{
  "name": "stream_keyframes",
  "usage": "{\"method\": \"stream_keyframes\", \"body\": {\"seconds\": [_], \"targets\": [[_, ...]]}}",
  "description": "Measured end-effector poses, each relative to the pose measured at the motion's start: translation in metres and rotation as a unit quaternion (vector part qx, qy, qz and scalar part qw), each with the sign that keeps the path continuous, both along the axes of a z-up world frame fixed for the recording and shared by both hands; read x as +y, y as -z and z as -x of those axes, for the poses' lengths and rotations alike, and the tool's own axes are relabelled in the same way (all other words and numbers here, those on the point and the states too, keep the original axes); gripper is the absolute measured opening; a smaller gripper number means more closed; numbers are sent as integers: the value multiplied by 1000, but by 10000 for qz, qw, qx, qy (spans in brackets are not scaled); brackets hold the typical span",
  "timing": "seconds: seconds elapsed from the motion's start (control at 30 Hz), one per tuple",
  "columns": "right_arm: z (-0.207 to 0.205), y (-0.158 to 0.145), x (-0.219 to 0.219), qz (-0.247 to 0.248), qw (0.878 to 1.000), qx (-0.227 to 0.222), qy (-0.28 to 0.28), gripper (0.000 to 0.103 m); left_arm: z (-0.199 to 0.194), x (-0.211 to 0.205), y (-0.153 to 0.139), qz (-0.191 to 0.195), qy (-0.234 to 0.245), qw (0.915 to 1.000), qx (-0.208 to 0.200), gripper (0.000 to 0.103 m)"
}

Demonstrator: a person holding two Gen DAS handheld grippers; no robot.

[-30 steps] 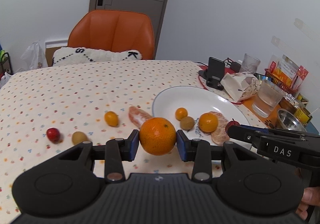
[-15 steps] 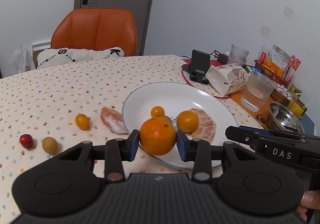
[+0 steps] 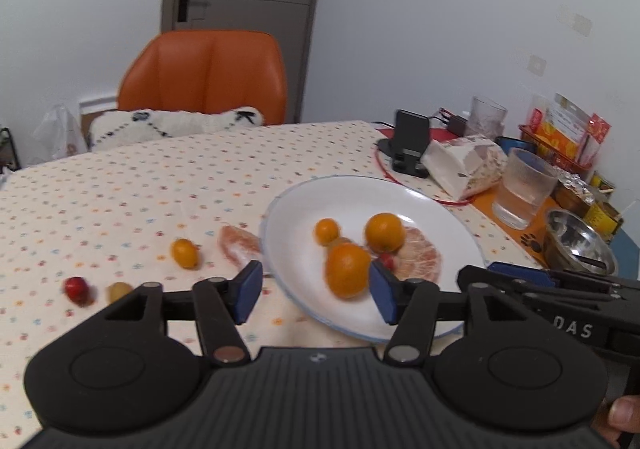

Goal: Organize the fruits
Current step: 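Lower the orange and red plum into the white plate and open both tools, then move both open tools back toward the fruits on the tablecloth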

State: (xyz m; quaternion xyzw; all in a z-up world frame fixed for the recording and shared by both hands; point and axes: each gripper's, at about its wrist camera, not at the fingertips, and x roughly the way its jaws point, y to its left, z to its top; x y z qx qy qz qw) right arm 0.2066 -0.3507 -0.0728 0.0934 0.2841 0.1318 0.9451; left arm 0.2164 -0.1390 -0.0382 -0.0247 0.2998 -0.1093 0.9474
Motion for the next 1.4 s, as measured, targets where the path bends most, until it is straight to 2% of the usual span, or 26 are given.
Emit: {"method": "stream_keyframes", "body": {"seconds": [0.07, 0.17, 0.4, 0.47, 1.07, 1.3, 1.4], "targets": [[1, -1, 5, 2, 10000, -13, -37, 45, 3, 7, -1, -56, -113, 9999, -26, 64], [2, -2, 13, 19, 10000, -28, -88, 51, 5, 21, -2, -32, -274, 9996, 8, 76], [6, -6, 30, 136, 9997, -178, -112, 81, 14, 42, -2, -152, -609, 9980, -40, 81], [6, -8, 34, 126, 9996, -209, -119, 85, 17, 49, -2, -139, -687, 9975, -33, 81], [0, -10, 84, 251, 9969, -267, -701, 85, 29, 104, 3, 74, -1176, 9930, -14, 81], [-6, -10, 106, 271, 9948, -236, -951, 70, 30, 119, 6, 182, -1257, 9919, -57, 80], [-11, -10, 113, 293, 9941, -227, -1021, 65, 28, 125, 8, 236, -1269, 9916, -25, 76]]}}
